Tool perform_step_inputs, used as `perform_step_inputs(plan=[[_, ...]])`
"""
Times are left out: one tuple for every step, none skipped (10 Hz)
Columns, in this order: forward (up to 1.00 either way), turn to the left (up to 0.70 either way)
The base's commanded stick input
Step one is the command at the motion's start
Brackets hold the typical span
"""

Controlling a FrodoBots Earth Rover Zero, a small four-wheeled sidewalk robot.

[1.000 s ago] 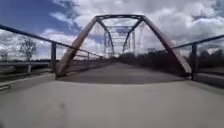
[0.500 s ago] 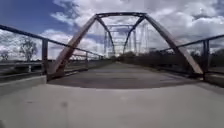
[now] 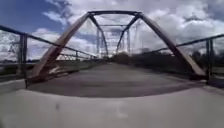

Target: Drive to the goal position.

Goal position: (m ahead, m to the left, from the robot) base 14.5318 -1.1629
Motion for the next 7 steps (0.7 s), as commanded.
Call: perform_step_inputs(plan=[[1.0,0.0],[1.0,0.0],[1.0,0.0],[1.0,0.0],[1.0,0.0],[1.0,0.0],[1.0,0.0]])
